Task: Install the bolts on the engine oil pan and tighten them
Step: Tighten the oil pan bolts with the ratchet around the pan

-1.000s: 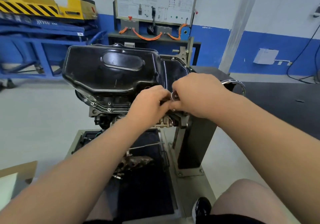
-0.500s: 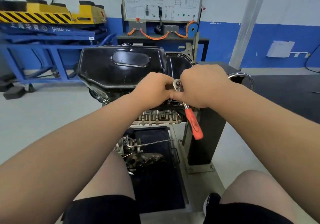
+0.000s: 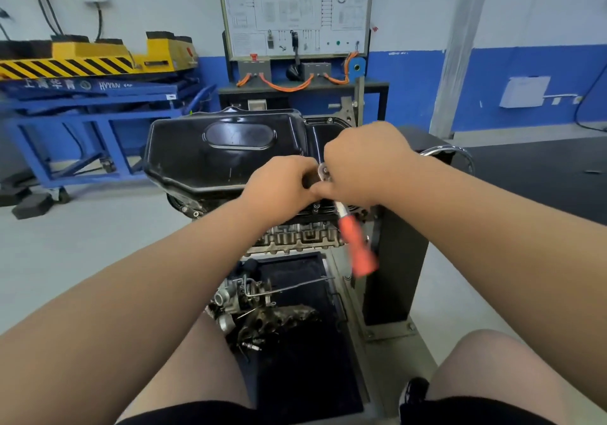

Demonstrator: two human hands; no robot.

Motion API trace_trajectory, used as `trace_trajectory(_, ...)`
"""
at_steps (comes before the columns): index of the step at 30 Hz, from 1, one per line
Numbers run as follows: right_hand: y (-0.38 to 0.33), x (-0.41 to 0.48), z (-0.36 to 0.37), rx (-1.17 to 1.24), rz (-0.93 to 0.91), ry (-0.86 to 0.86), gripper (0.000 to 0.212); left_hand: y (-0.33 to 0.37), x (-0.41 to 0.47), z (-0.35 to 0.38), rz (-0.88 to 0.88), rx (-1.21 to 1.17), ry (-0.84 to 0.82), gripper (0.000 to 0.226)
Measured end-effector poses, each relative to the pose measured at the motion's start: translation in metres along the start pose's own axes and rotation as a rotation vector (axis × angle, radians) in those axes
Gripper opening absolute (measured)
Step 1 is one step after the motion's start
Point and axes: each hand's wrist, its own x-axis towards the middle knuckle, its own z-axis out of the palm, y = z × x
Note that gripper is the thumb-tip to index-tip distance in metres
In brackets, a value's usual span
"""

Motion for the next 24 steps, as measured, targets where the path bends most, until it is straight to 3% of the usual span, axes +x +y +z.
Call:
trace_trajectory(3, -0.004, -0.001, 0.003, 0.083, 0.095, -0.029, 0.055, 0.004, -0.006, 0.013, -0.025, 0.023, 0.131, 0.008)
trace_trajectory(6, -0.003, -0.001, 0.002, 0.037, 0.056, -0.059, 0.052, 0.005, -0.005, 0.017, 0.01, 0.102, 0.191, 0.008)
trace_trajectory(9, -0.001, -0.001, -0.002, 0.024, 0.02, -0.1, 0.049, 0.001, 0.002, 0.014, 0.015, 0.113, 0.119, 0.015)
trace_trajectory(12, 0.003, 0.002, -0.004, -0.059, -0.086, -0.073, 0.022, 0.0, 0.002, 0.01, 0.06, 0.084, 0.062, 0.027)
trace_trajectory(14, 0.005, 0.005, -0.004, -0.096, -0.107, -0.044, 0.017, 0.0, 0.002, 0.007, 0.118, 0.128, 0.034, 0.037)
trace_trajectory(19, 0.002, 0.003, 0.005, 0.04, 0.11, -0.035, 0.048, -0.007, 0.014, 0.007, 0.028, 0.107, 0.033, 0.015)
trace_trajectory(24, -0.002, 0.001, 0.011, 0.153, 0.19, -0.021, 0.055, -0.014, 0.017, 0.016, 0.06, 0.178, 0.028, 0.025)
